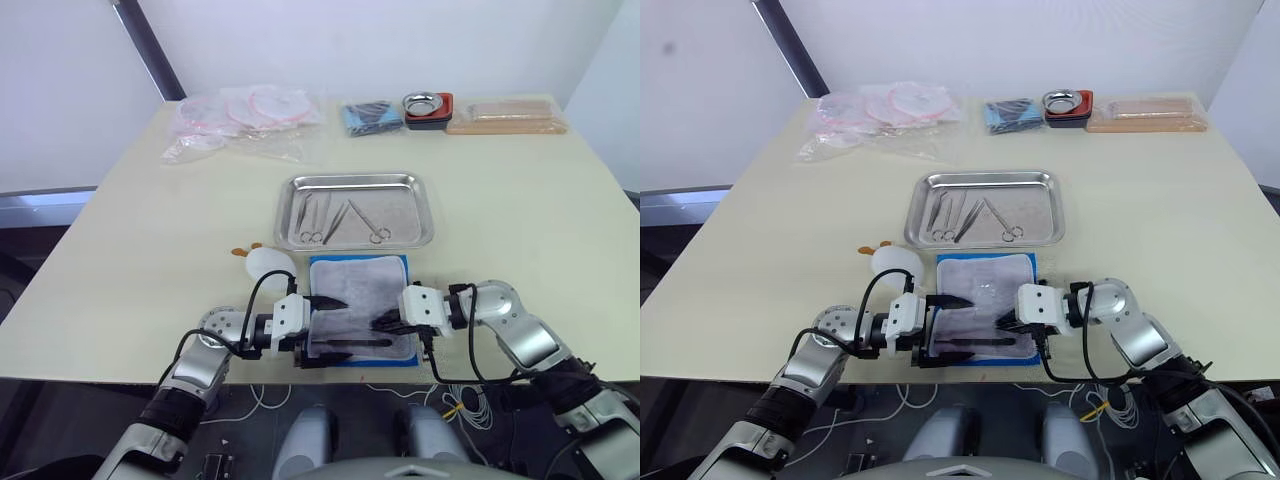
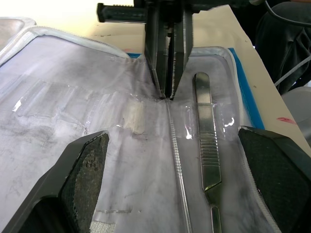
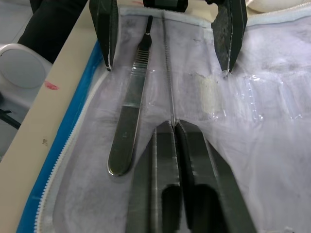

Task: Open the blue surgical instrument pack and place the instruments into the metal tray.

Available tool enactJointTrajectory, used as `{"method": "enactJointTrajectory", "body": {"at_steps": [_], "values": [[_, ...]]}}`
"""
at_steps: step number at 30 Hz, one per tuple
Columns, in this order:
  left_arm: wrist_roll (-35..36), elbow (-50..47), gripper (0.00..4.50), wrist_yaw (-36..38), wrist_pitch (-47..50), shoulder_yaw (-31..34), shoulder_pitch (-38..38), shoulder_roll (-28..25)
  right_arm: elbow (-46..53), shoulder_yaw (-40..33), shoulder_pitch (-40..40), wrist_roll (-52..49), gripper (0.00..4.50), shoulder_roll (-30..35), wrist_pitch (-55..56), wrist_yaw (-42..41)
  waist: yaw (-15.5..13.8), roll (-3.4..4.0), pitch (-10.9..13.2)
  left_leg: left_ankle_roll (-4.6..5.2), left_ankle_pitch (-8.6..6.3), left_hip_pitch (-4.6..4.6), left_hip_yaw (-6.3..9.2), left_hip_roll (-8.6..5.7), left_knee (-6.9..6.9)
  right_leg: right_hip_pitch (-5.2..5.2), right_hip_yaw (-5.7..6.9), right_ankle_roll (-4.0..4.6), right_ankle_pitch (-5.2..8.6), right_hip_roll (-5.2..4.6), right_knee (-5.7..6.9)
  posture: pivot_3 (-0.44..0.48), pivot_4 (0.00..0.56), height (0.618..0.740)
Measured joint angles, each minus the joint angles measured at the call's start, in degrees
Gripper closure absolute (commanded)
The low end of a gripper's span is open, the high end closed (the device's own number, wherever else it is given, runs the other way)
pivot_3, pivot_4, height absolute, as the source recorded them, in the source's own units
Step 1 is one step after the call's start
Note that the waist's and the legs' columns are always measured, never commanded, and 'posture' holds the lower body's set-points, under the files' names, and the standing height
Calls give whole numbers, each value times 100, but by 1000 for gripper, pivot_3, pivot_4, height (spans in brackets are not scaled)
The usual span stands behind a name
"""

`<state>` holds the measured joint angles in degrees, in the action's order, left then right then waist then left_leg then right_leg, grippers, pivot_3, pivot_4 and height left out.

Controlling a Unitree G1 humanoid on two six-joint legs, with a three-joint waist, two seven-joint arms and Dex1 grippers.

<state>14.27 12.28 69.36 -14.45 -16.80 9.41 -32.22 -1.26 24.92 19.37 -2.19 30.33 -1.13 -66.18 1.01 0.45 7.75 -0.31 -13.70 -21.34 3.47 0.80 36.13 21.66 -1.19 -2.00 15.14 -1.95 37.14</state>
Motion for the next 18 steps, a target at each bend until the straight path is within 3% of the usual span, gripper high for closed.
{"method": "enactJointTrajectory", "body": {"at_steps": [18], "values": [[10, -2, 0, 41, 0, 0, 0, -7, 321, -111, -49, -411, 4461, 190, -657, -174, -5, 2, 7, 0, 0, 4, -1, 1, -18, 2, -1, 3, 2, -6, -5, 0, 150, 740]]}}
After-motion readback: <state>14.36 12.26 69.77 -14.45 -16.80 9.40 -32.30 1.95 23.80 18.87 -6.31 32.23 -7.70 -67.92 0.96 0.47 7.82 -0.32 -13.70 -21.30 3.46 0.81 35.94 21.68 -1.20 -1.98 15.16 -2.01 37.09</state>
